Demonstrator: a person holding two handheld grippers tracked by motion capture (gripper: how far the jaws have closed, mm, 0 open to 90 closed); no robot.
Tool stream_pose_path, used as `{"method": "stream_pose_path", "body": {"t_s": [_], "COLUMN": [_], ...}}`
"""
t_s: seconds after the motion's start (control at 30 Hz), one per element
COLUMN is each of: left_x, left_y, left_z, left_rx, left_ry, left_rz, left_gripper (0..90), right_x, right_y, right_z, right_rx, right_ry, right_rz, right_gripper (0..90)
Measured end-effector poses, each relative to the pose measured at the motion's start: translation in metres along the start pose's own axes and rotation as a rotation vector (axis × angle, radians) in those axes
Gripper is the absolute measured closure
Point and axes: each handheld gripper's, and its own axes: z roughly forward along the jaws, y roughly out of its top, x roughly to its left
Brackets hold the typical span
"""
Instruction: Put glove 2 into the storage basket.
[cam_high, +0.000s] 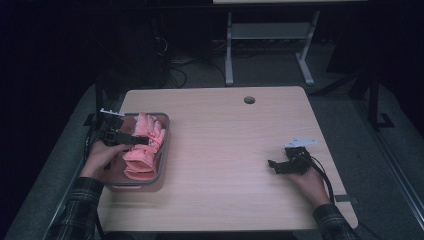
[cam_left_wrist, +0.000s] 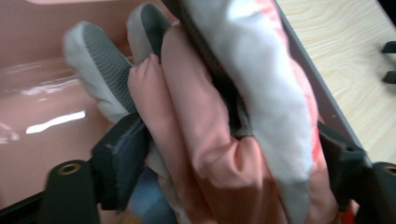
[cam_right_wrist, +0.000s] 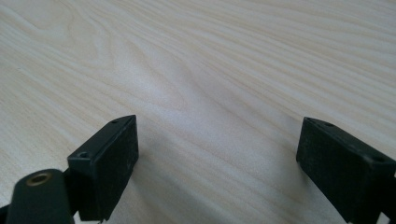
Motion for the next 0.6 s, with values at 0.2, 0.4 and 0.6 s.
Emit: {"method": "stream_pose_path", "body": {"t_s": [0.2, 0.4, 0.6], "left_x": [-0.002, -0.003, -0.007], "left_y": [0.006, 0.009, 0.009], "left_z": [-0.014, -0.031, -0.048], "left_rx": [-0.029, -0.059, -0.121], "left_ry": [0.029, 0.048, 0.057], "left_rz": [0.022, 0.051, 0.092], "left_gripper": [17.5, 16.6, 16.7], "right_x": [0.000, 0.000, 0.000], "right_y": [0.000, 0.000, 0.000], "right_z": [0.000, 0.000, 0.000], "right_rx": [0.000, 0.000, -0.001], "right_ry": [0.000, -0.001, -0.002], "right_rz": [-0.001, 0.000, 0.001], "right_gripper": [12.2, 12.2, 12.2]}}
